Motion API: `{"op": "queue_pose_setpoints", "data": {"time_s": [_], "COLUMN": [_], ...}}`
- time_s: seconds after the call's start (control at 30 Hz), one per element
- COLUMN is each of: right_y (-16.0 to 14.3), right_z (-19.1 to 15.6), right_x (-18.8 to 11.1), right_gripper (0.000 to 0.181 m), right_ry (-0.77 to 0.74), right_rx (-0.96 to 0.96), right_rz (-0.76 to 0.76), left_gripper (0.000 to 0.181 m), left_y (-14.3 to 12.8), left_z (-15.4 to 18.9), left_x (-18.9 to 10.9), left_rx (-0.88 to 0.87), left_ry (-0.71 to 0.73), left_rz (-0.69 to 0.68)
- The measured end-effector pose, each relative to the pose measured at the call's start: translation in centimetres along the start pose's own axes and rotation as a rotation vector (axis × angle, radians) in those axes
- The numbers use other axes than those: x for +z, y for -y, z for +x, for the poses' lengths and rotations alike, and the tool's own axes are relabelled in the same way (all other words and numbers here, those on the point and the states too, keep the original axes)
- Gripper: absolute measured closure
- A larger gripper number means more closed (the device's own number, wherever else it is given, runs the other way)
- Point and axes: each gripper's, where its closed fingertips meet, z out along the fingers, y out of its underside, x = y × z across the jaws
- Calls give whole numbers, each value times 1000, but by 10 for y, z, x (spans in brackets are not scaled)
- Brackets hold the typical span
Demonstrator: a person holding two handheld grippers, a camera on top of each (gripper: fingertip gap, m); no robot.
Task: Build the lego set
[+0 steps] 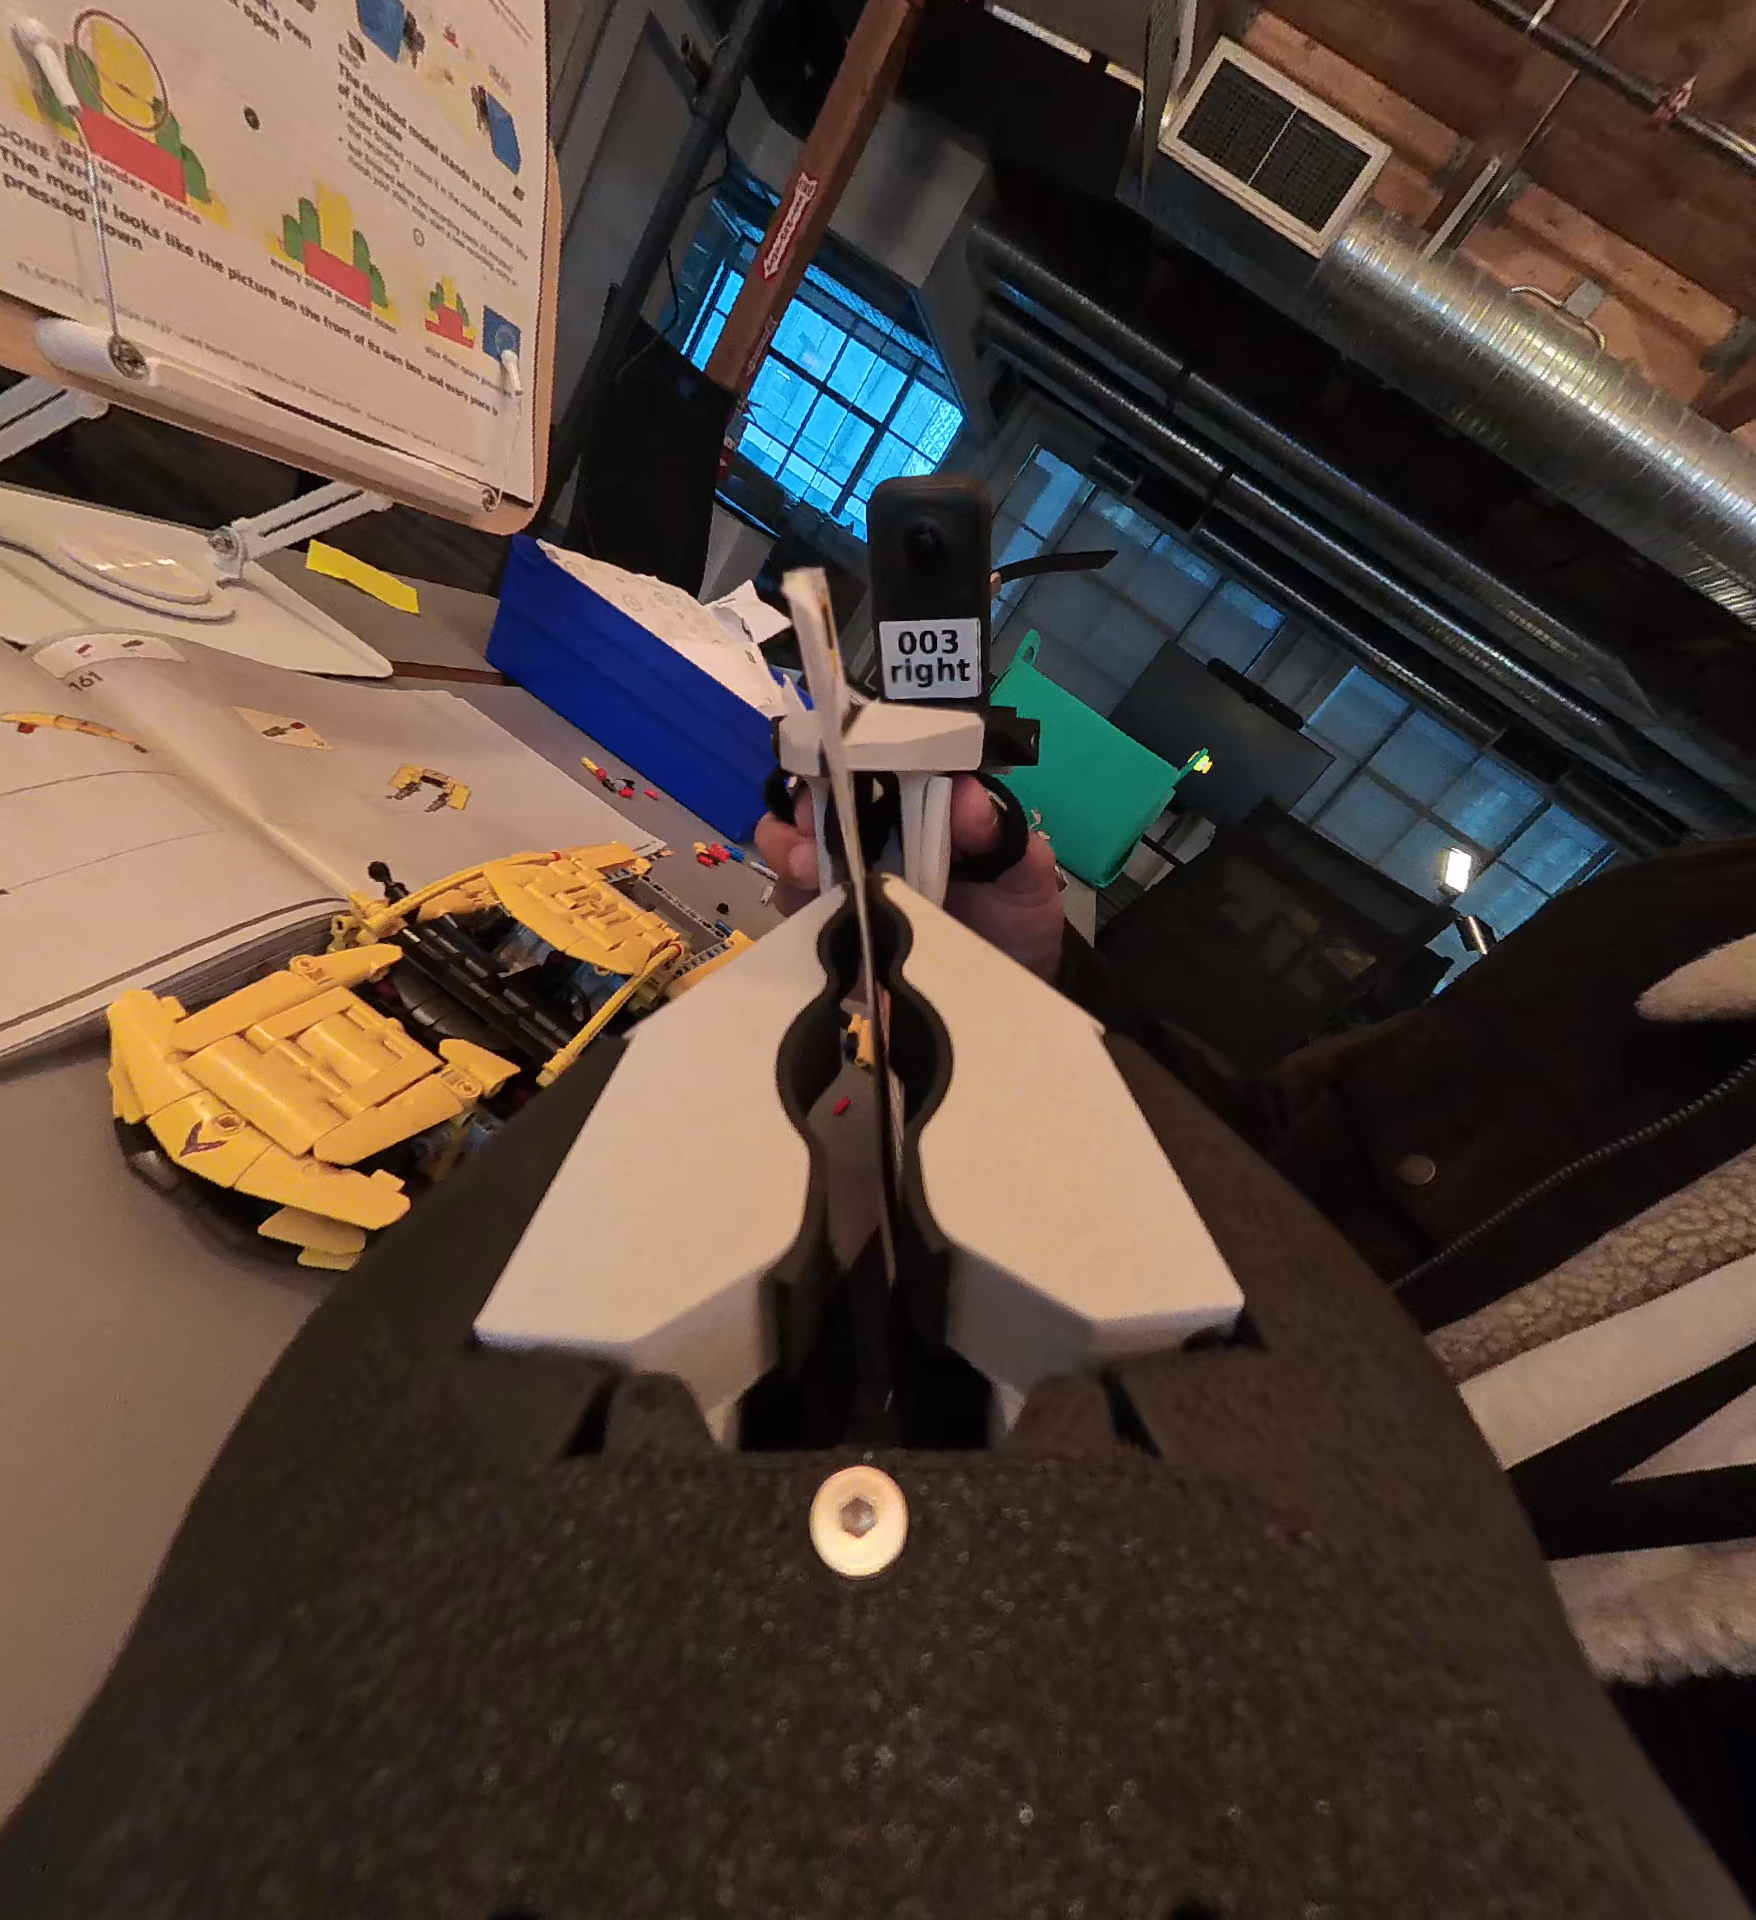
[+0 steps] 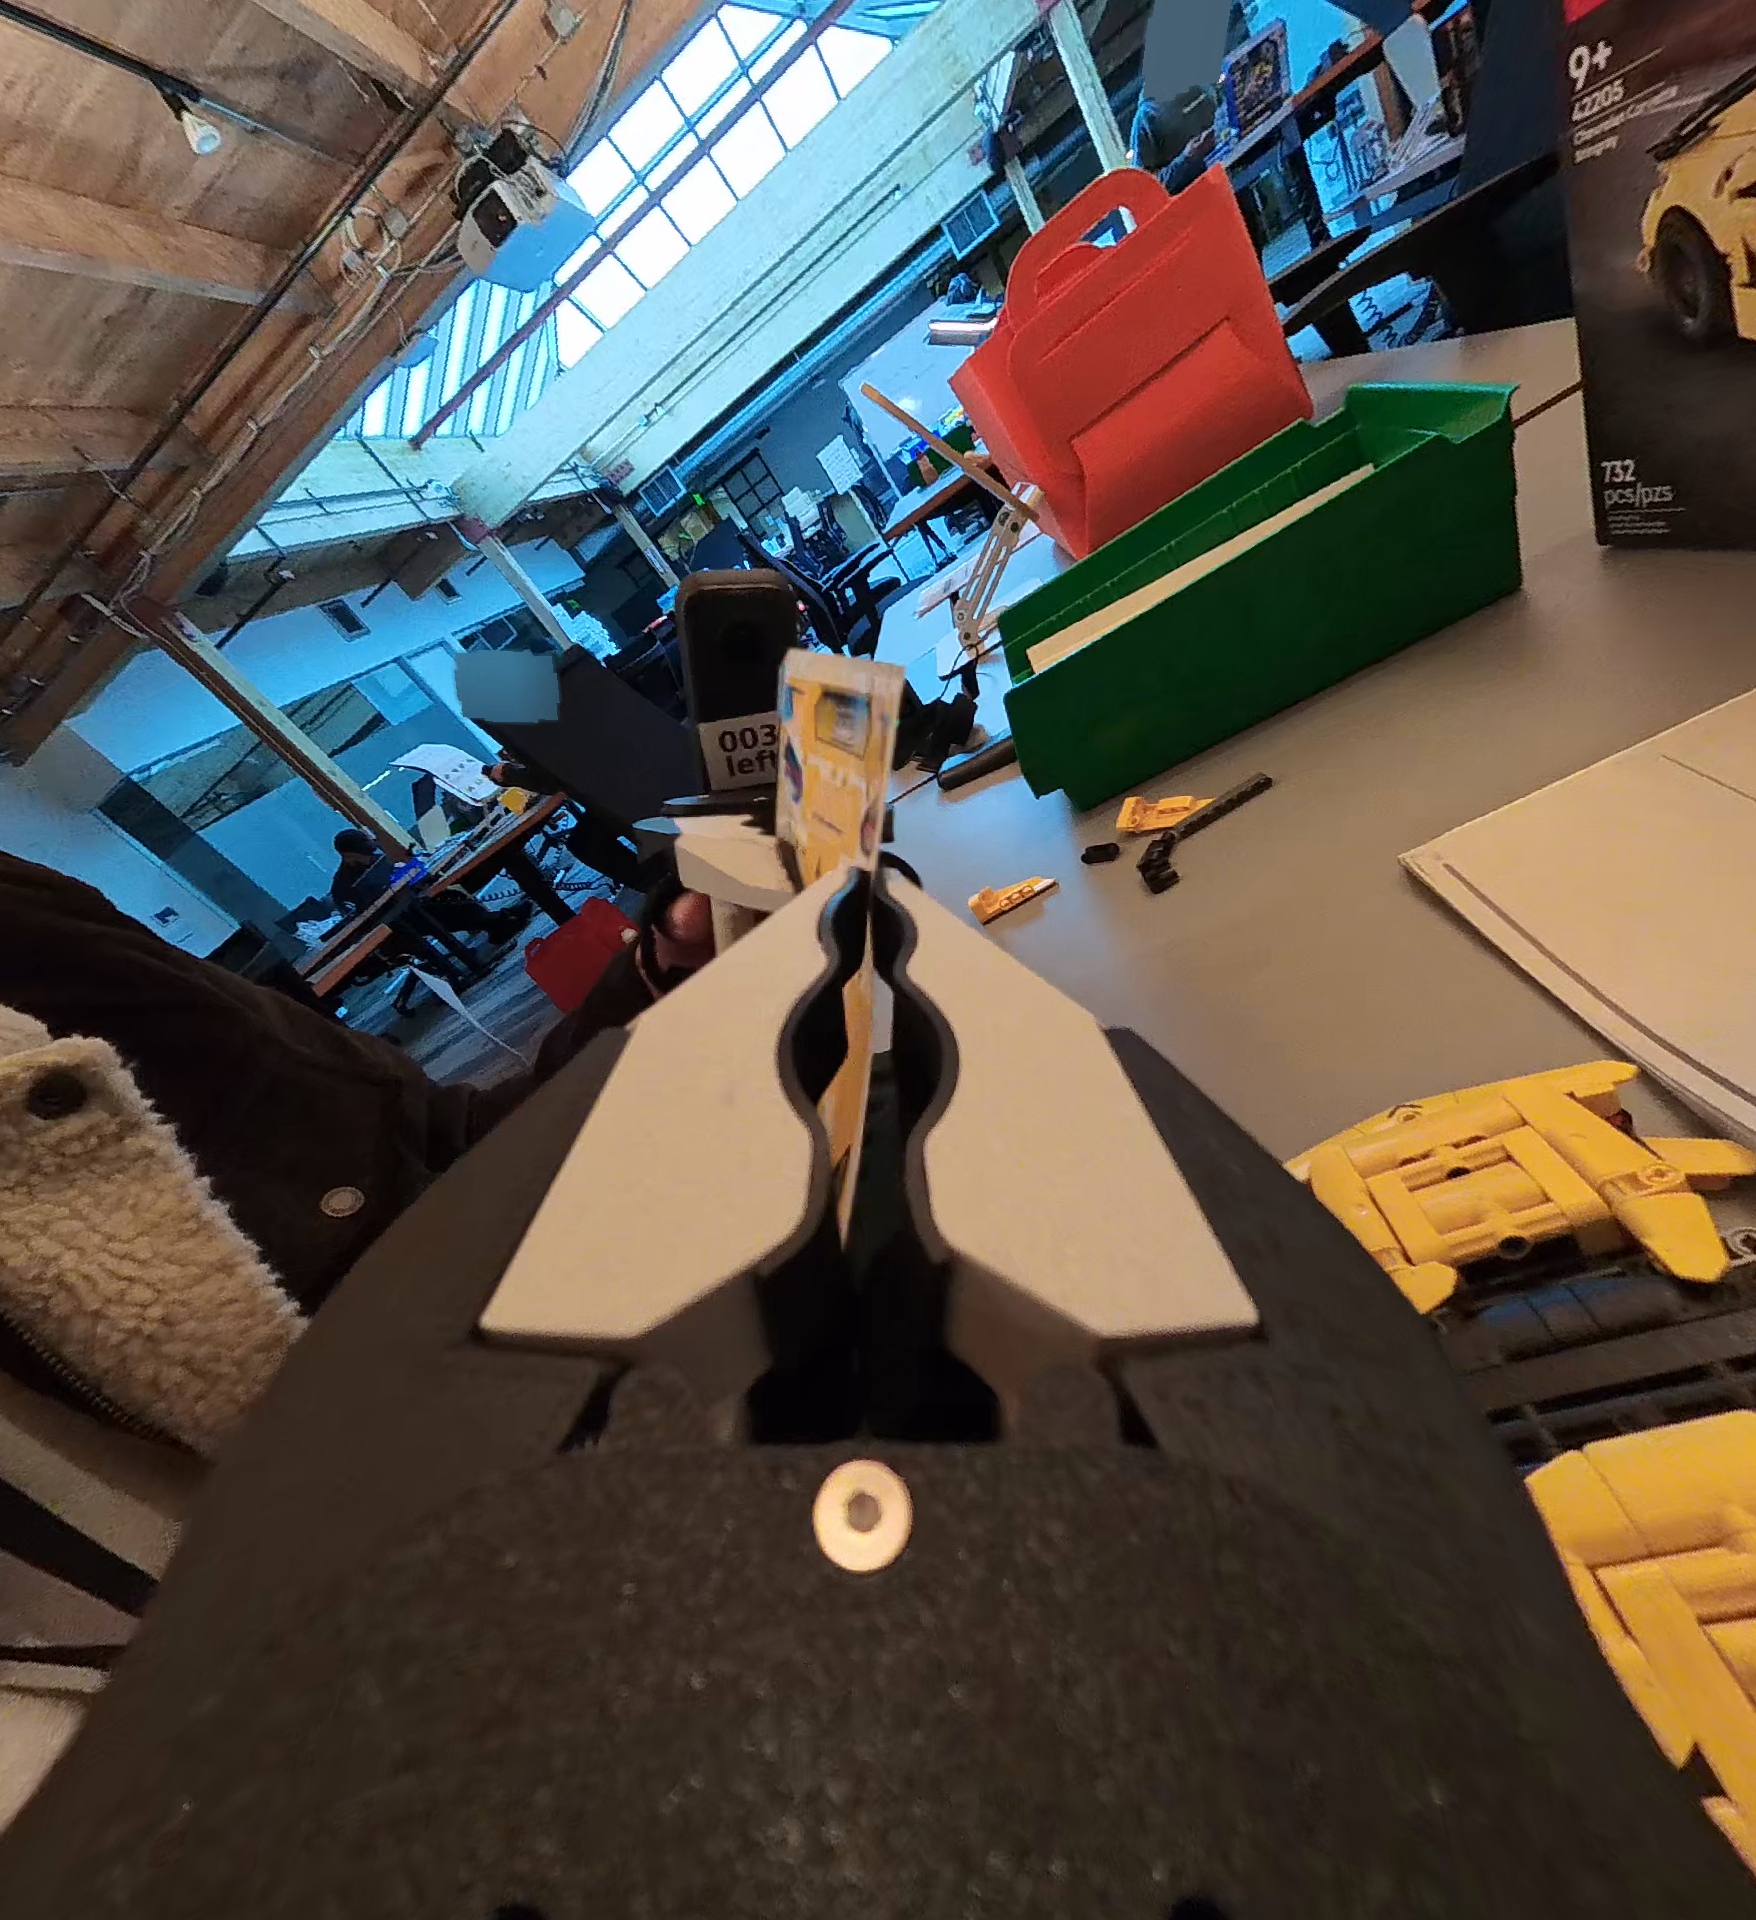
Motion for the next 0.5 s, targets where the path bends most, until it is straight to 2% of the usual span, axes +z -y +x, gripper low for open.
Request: {"op": "queue_pose_setpoints", "data": {"time_s": [0.27,0.3,0.4,0.43,0.5], "right_y": [2,5,36,36,22], "right_z": [4,7,-1,-15,-45], "right_x": [-1,-2,-17,-17,-5], "right_gripper": [181,180,145,141,135], "right_ry": [-36,-87,-286,-297,-250], "right_rx": [-36,-94,-461,-575,-686], "right_rz": [2,15,134,112,17], "left_gripper": [181,181,181,181,181], "left_y": [3,4,10,12,13], "left_z": [2,2,7,8,8], "left_x": [-2,-2,-5,-6,-8], "left_rx": [6,13,8,12,26], "left_ry": [-3,0,-16,-21,-10], "left_rz": [16,21,45,49,47]}}
